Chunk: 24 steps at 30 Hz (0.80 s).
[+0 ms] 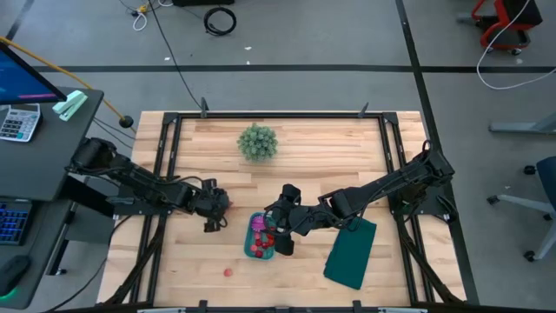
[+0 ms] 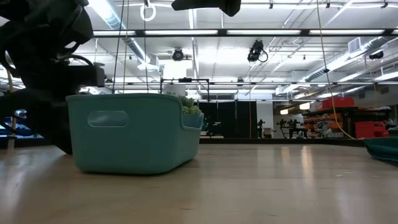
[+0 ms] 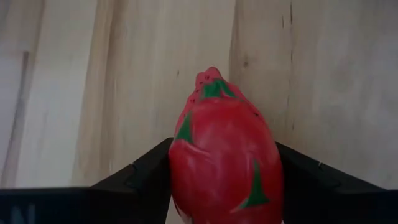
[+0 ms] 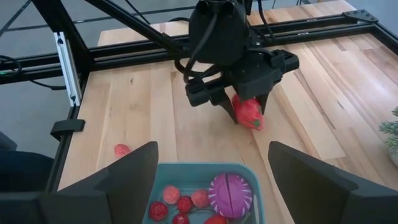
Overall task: Pick and placing Produce into tupperware
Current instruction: Put the red dragon fruit into the green bin
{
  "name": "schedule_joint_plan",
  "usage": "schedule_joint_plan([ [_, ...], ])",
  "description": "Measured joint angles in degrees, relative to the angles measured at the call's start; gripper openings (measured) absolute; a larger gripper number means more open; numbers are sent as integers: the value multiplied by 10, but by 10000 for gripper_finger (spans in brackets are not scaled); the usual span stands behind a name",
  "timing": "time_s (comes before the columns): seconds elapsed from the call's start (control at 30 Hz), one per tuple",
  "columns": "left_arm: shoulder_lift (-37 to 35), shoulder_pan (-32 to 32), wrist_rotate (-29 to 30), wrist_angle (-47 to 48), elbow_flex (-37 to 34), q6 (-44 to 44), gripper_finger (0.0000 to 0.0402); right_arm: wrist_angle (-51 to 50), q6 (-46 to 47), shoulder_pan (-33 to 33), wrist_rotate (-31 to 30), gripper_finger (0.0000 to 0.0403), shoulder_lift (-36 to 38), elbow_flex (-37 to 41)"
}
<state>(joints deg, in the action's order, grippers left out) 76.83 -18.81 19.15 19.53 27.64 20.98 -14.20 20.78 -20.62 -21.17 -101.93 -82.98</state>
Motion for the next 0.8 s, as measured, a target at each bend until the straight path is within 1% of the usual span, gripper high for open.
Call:
schedule_joint_plan([
  [0.1, -1, 0, 0, 3, 3, 17, 227, 0, 0, 0, 0, 315, 0, 0],
  [0.2, 1, 0, -2, 2, 15, 16, 229, 0, -3, 0, 0, 314, 0, 0],
  [0.37, 1, -1, -1, 2, 57, -7, 237, 0, -13, 0, 0, 316, 0, 0],
  [0.53, 0, -6, 1, -4, 109, -6, 229, -6, 6, -2, 13, 315, 1, 0],
  [0.7, 0, -35, 1, -67, 133, -11, 234, -41, 33, -5, 54, 314, 8, -1],
  [0.8, 0, -61, -3, -122, 133, -11, 241, -60, 36, -7, 57, 315, 11, -1],
])
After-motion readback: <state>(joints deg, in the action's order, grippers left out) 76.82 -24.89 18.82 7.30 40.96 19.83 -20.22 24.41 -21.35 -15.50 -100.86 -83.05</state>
